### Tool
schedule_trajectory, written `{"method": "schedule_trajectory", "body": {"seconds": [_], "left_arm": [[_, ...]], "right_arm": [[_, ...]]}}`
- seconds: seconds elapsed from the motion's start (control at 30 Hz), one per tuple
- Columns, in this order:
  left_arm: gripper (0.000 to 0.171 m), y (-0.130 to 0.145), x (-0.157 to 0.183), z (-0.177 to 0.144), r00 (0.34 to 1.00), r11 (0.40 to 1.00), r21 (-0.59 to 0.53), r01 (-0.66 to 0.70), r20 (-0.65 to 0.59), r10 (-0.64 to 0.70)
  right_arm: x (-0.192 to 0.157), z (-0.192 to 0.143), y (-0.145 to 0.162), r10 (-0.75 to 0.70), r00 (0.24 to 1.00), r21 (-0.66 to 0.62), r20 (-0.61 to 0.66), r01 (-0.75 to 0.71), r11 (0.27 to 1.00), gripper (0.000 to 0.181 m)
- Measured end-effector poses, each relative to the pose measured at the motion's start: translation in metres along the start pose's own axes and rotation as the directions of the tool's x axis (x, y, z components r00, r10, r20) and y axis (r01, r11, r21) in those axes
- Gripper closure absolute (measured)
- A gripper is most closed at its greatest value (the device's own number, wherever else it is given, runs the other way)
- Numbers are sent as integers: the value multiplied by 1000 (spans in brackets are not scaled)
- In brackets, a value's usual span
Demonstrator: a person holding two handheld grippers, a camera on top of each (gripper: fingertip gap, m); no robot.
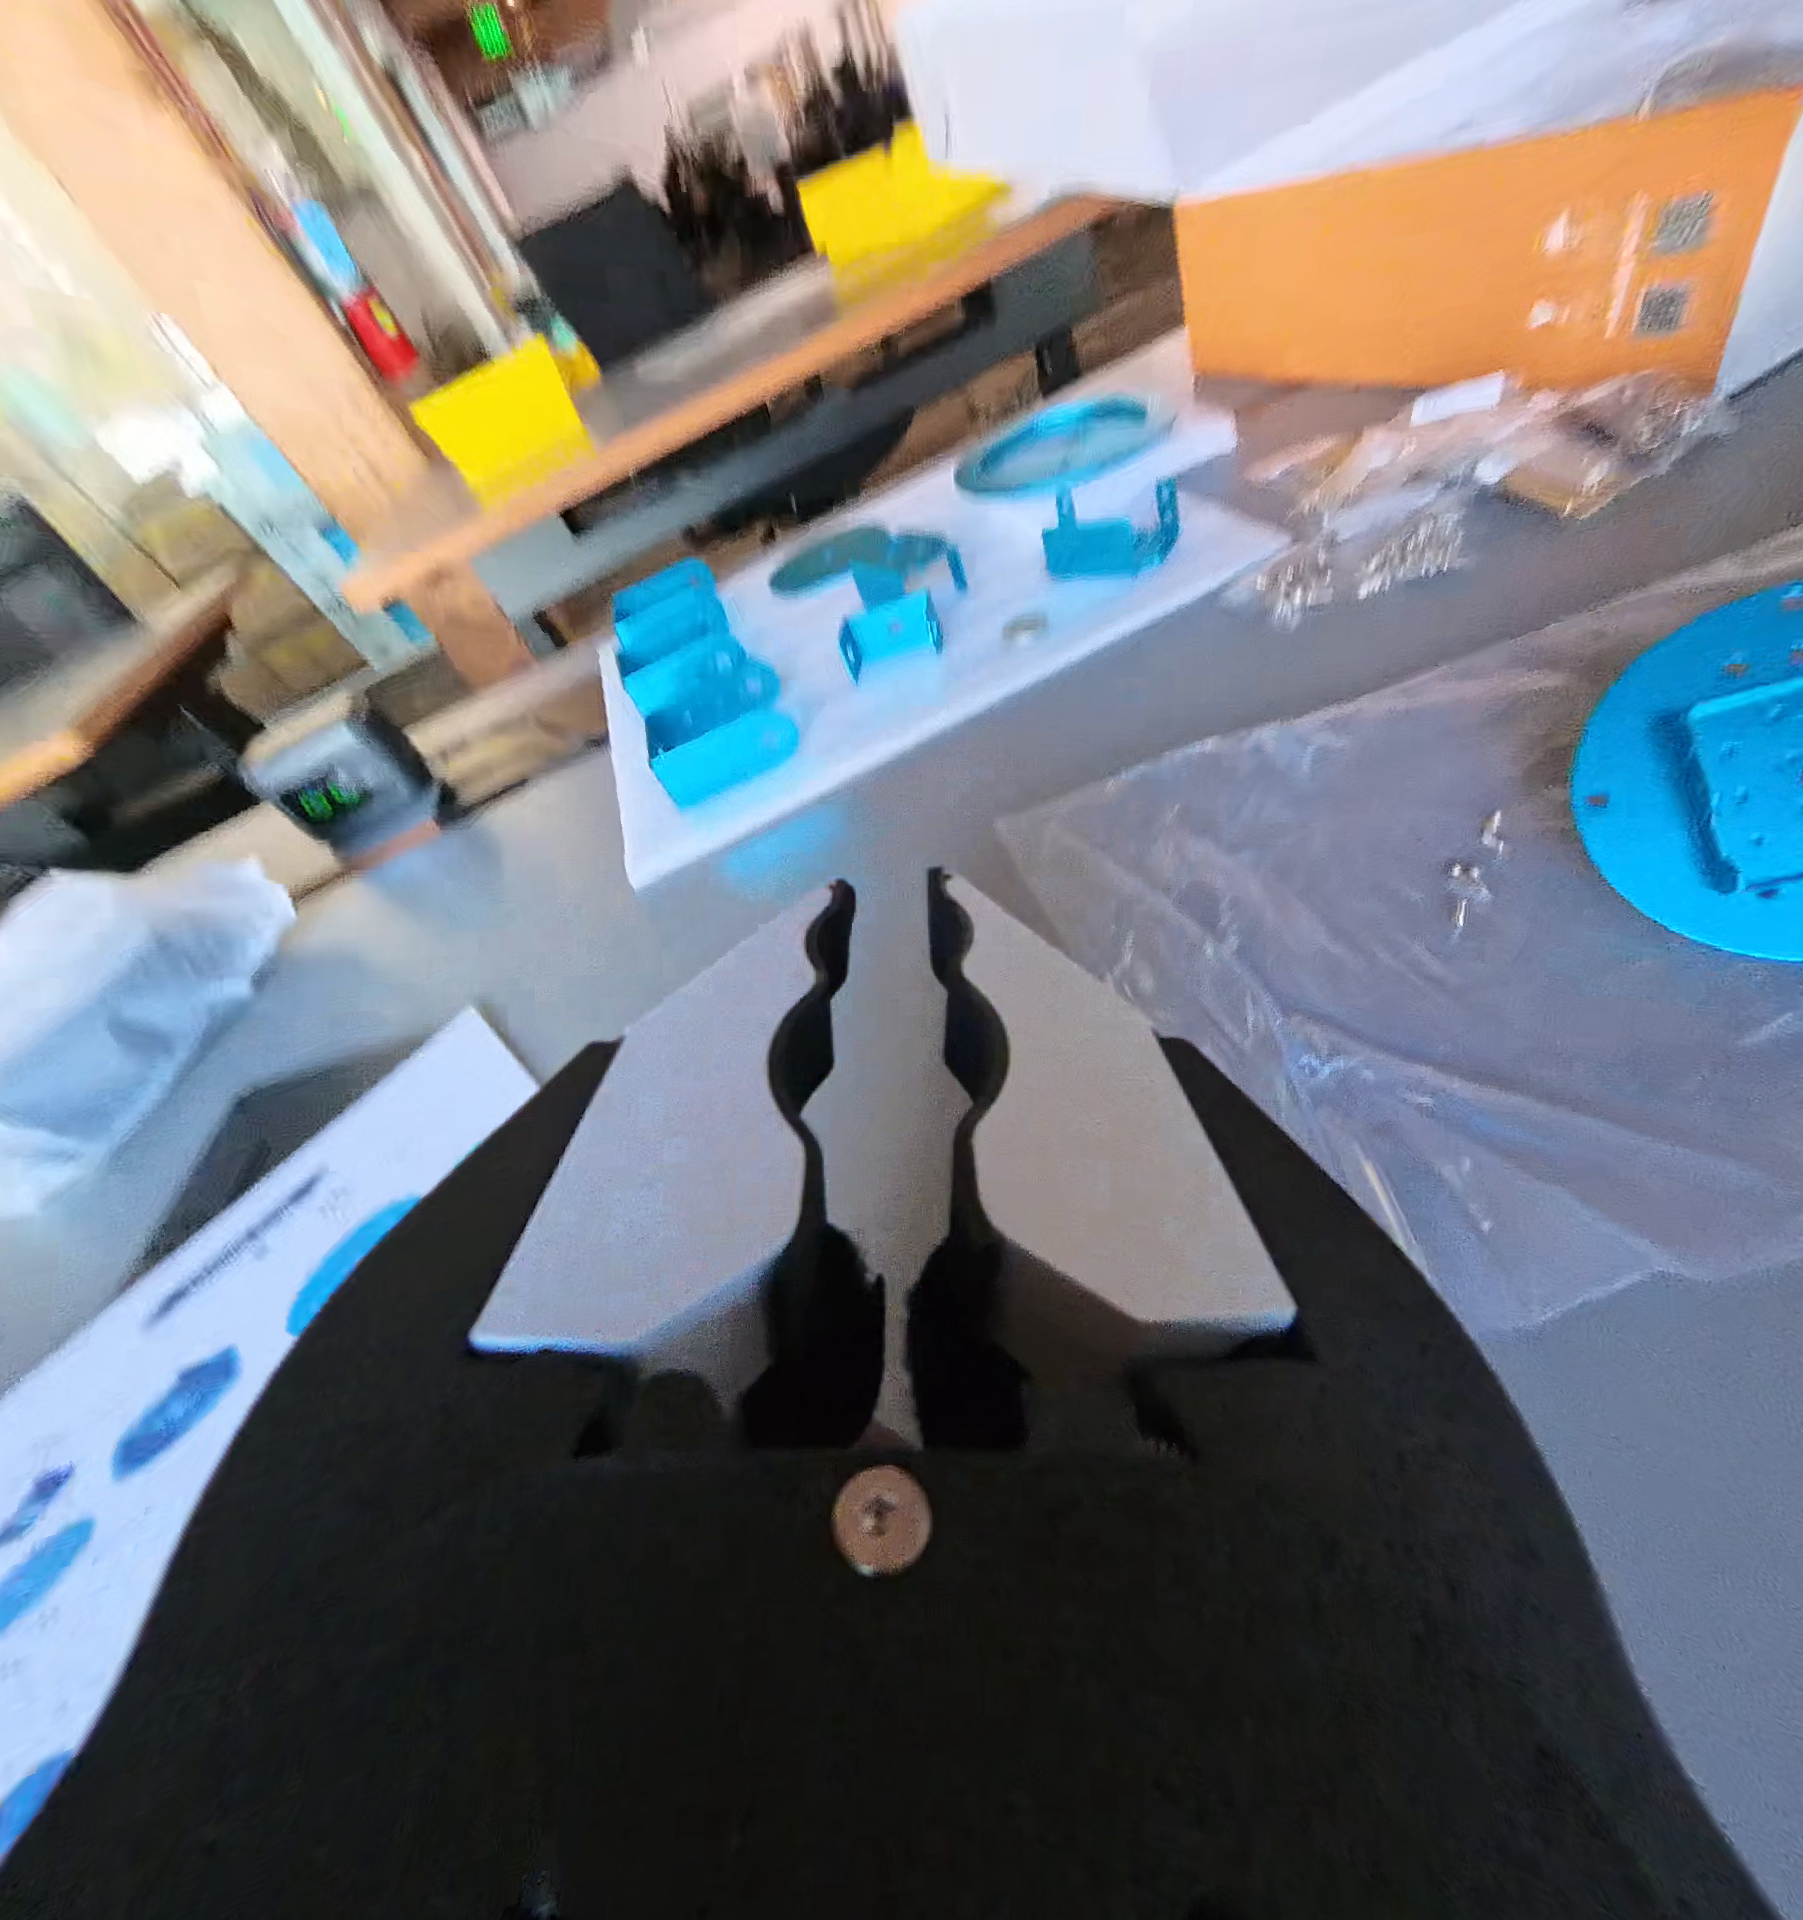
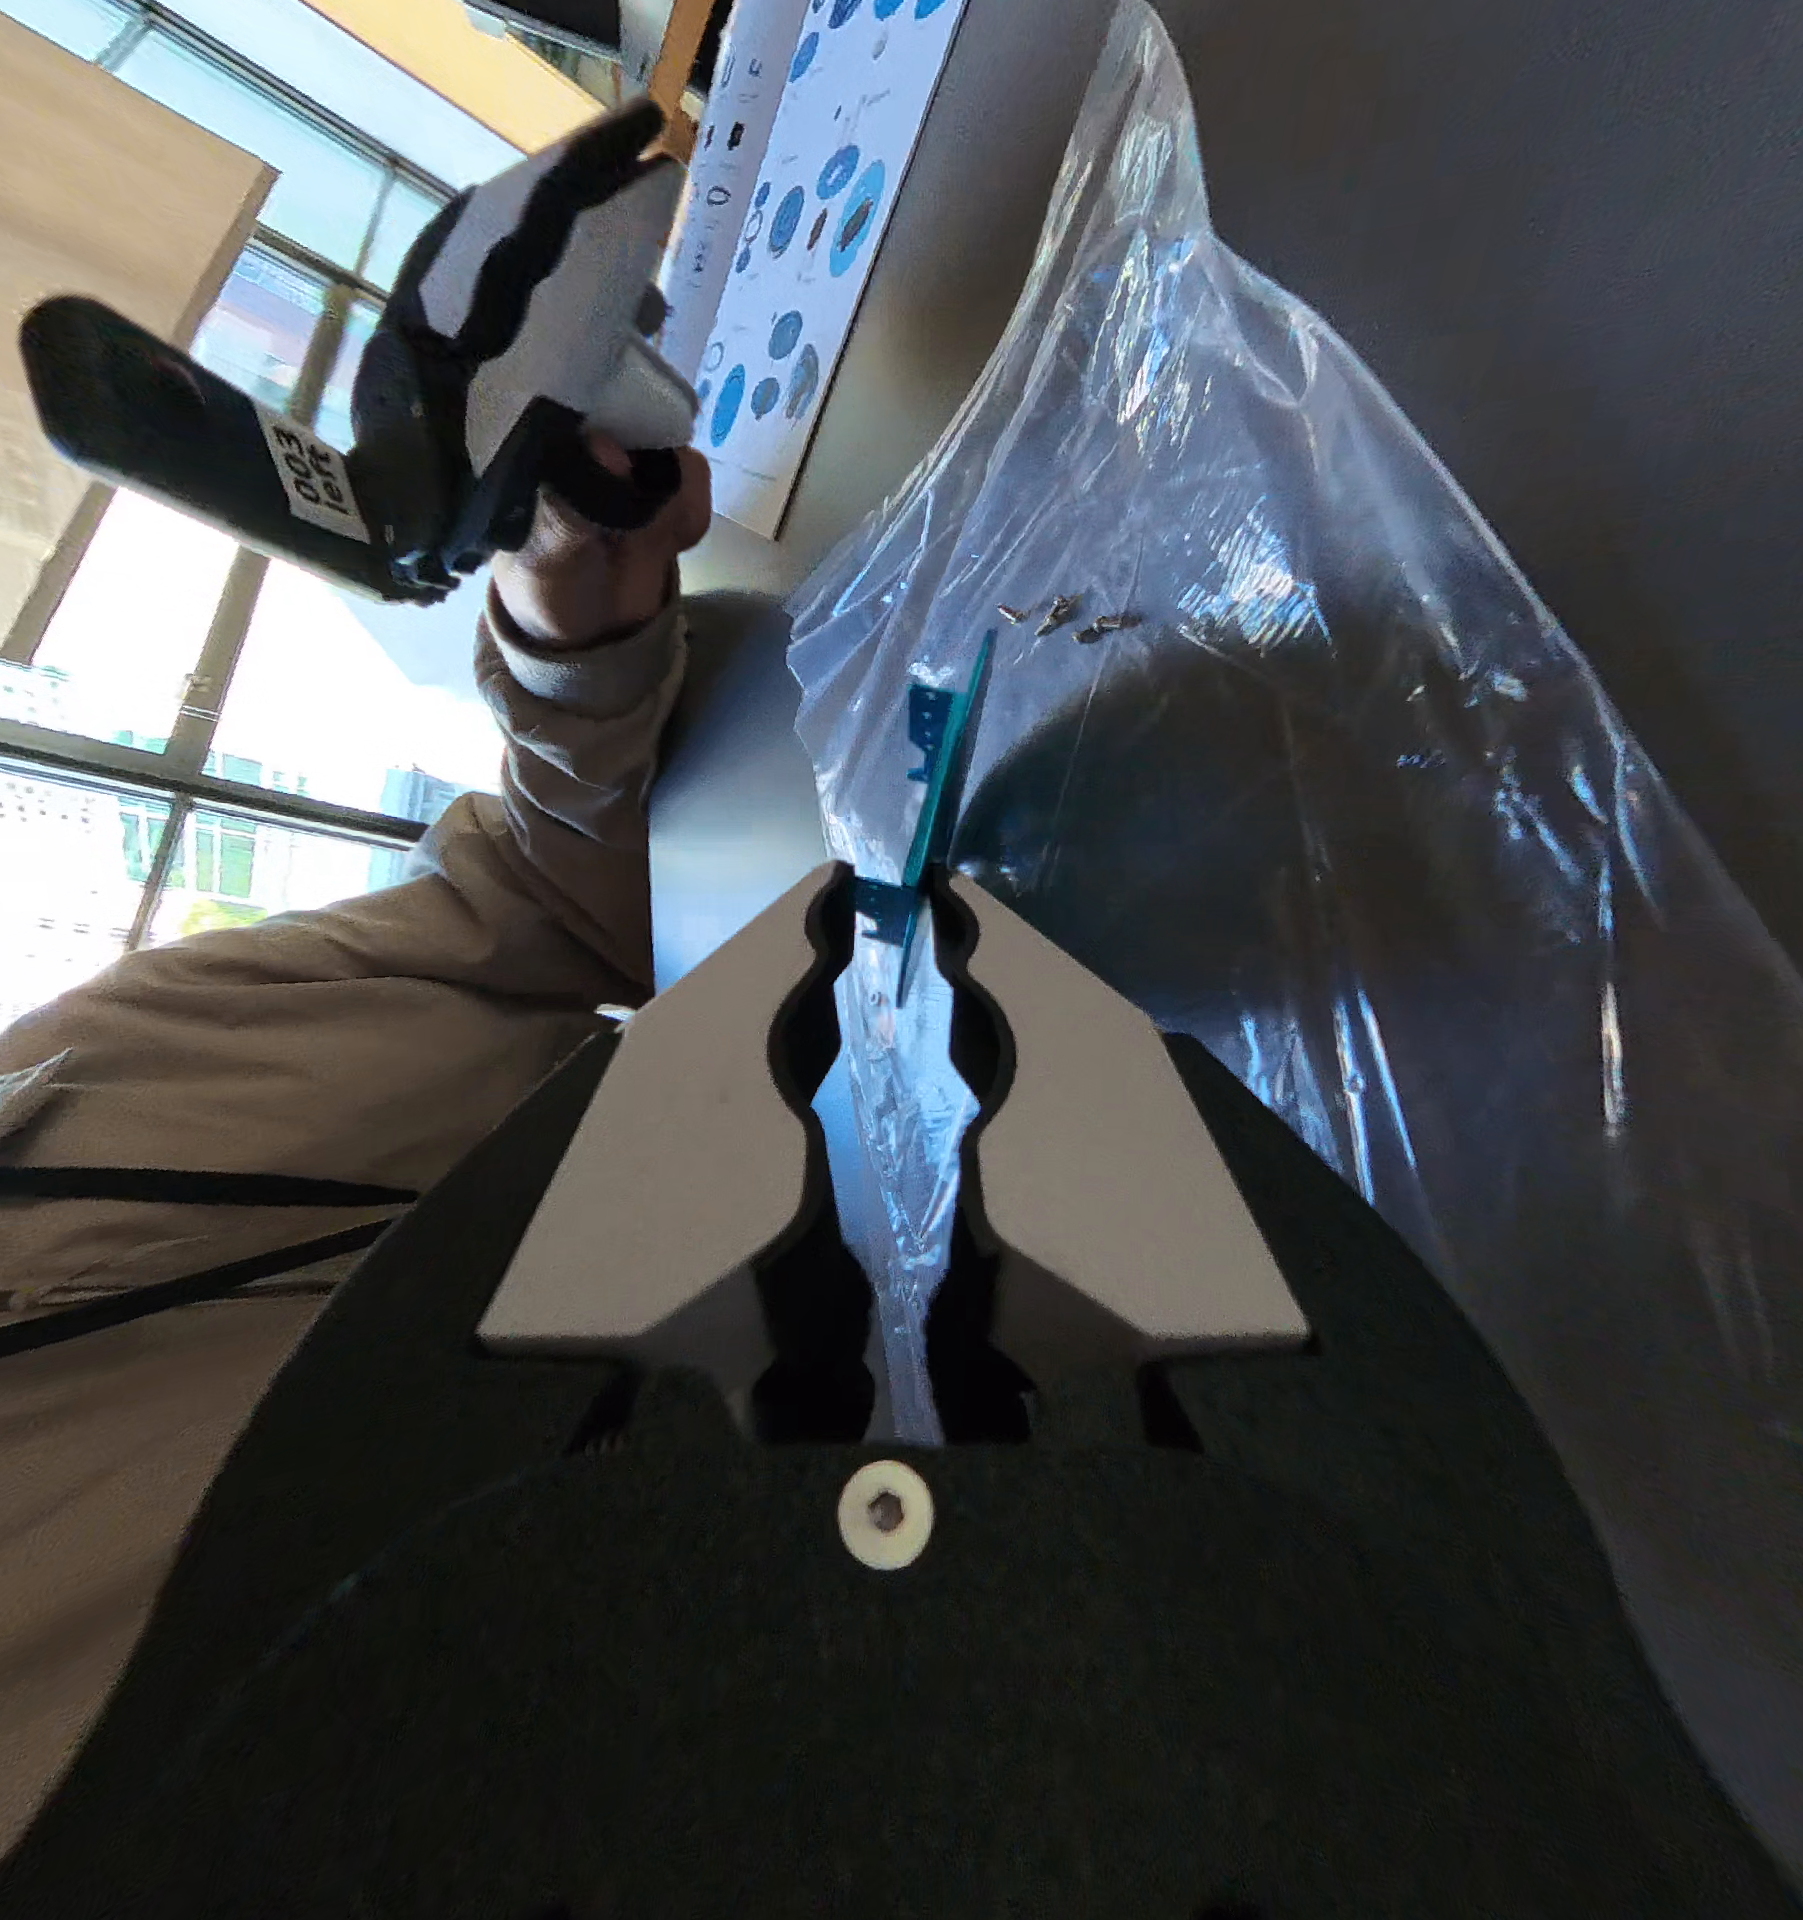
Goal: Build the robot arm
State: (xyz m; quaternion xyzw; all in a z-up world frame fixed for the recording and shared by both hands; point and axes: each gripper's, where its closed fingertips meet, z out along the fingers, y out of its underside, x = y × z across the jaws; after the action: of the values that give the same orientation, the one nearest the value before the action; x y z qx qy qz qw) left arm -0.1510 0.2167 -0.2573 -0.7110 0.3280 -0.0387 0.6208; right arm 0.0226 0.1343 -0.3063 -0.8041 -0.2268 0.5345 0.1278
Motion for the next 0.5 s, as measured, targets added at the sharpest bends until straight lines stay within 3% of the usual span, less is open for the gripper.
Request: {"method": "schedule_trajectory", "body": {"seconds": [0.07,0.3,0.5], "left_arm": [[158,10,-4,3,1000,999,-50,18,20,-17],[159,13,-26,1,993,997,-51,54,104,-49],[159,17,-26,2,993,997,-73,29,117,-20]], "right_arm": [[5,-1,1,-12,999,-8,-36,12,1000,168],[28,-7,6,-50,982,-47,-180,43,998,162],[41,-9,9,-106,954,-93,-281,82,992,159]]}}
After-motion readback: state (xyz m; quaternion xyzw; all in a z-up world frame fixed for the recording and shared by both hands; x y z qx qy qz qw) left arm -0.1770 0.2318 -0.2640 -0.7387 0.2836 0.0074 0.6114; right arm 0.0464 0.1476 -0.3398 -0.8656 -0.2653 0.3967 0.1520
